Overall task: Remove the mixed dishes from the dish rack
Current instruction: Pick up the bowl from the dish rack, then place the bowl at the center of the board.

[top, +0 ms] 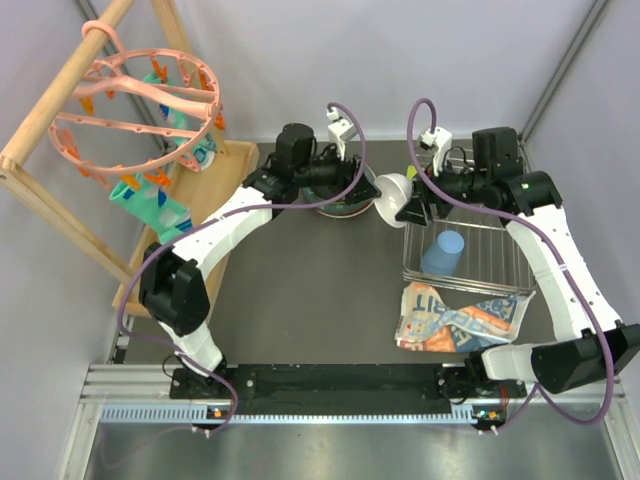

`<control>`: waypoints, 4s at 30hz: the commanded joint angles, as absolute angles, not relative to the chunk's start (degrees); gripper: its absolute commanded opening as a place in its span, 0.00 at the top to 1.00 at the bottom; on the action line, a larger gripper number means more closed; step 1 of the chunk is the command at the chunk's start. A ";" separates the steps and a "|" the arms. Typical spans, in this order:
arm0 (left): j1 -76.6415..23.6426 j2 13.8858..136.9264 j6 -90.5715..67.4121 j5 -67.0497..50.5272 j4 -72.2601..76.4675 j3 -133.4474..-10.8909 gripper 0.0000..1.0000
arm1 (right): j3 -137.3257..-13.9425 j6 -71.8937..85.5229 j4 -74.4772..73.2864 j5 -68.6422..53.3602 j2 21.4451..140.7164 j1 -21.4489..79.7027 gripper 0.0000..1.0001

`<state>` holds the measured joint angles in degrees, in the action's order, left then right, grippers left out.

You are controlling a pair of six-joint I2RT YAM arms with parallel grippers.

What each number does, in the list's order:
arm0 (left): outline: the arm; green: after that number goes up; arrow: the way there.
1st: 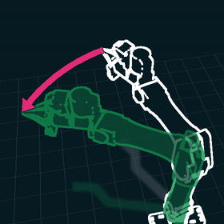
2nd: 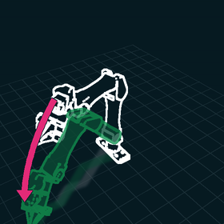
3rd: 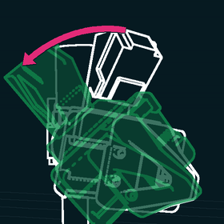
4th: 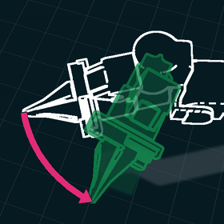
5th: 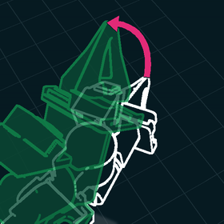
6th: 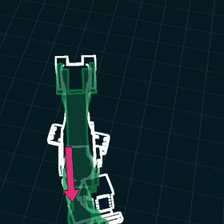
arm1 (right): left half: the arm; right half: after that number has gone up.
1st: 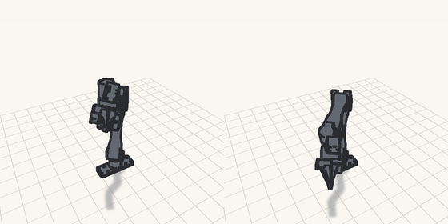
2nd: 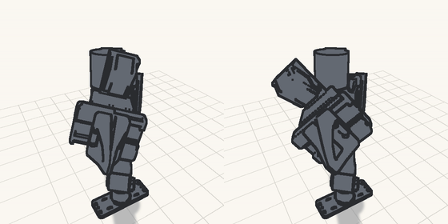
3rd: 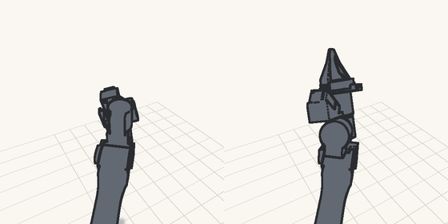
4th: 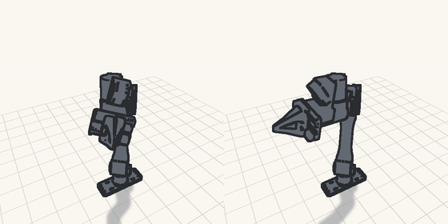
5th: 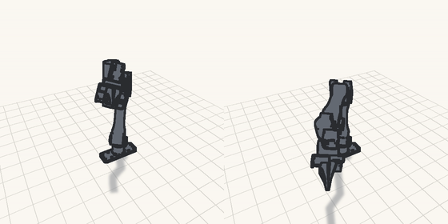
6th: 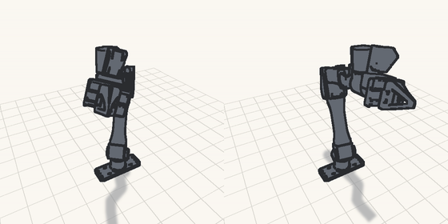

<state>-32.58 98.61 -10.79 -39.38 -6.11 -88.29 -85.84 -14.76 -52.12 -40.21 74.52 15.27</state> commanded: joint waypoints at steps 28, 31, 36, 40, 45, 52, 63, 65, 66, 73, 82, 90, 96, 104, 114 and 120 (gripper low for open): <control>-35.95 101.16 -16.44 -38.58 -4.48 -92.72 0.84 | -83.50 -14.85 -50.01 -47.46 75.23 15.56 0.49; -35.95 101.34 -16.79 -39.02 -4.57 -92.99 0.94 | -83.67 -15.03 -50.54 -48.86 75.41 15.56 0.48; -35.95 100.90 -16.26 -39.37 -4.92 -93.08 1.00 | -83.58 -15.55 -51.24 -49.92 75.50 15.56 0.40; -35.95 99.23 -15.47 -39.73 -5.27 -91.76 1.00 | -83.23 -15.73 -51.42 -49.66 75.41 15.64 0.31; -35.95 96.34 -14.59 -39.55 -5.19 -89.48 1.00 | -83.32 -15.64 -51.50 -49.40 75.50 15.56 0.23; -35.86 94.92 -13.97 -39.81 -5.10 -87.98 1.00 | -83.58 -15.56 -51.68 -48.34 76.02 15.56 0.18; -34.98 93.25 -11.08 -35.78 -5.63 -85.52 1.00 | -82.71 -13.19 -48.43 -39.65 74.71 15.56 0.12; -34.02 93.43 -10.90 -33.67 -5.71 -85.43 1.00 | -82.79 -12.57 -47.73 -37.02 74.44 15.56 0.11; -33.49 93.43 -10.99 -33.14 -5.80 -85.52 1.00 | -82.97 -12.31 -47.46 -36.13 74.27 15.56 0.11; -28.13 96.24 -12.22 -29.71 -7.47 -88.24 1.00 | -82.18 -10.90 -45.27 -29.98 71.63 15.56 0.10; -21.10 100.19 -10.99 -27.86 -13.61 -92.02 1.00 | -79.72 -10.72 -44.21 -24.79 69.00 15.56 0.10; -17.58 104.23 -0.36 -25.05 -26.70 -96.93 1.00 | -79.63 -11.42 -44.21 -21.19 68.64 15.56 0.09; -18.02 109.24 8.69 -24.79 -40.41 -103.96 1.00 | -79.98 -11.95 -44.74 -19.42 68.99 15.56 0.09; -24.16 114.51 15.38 -20.22 -51.14 -108.01 1.00 | -79.72 -12.22 -44.83 -19.60 69.87 15.56 0.09; -33.22 124.62 19.34 -16.79 -63.28 -117.86 1.00 | -78.40 -12.57 -44.74 -19.51 68.29 15.56 0.07; -34.98 129.54 19.86 -14.86 -67.14 -124.18 1.00 | -77.43 -12.57 -44.38 -19.78 66.80 15.56 0.05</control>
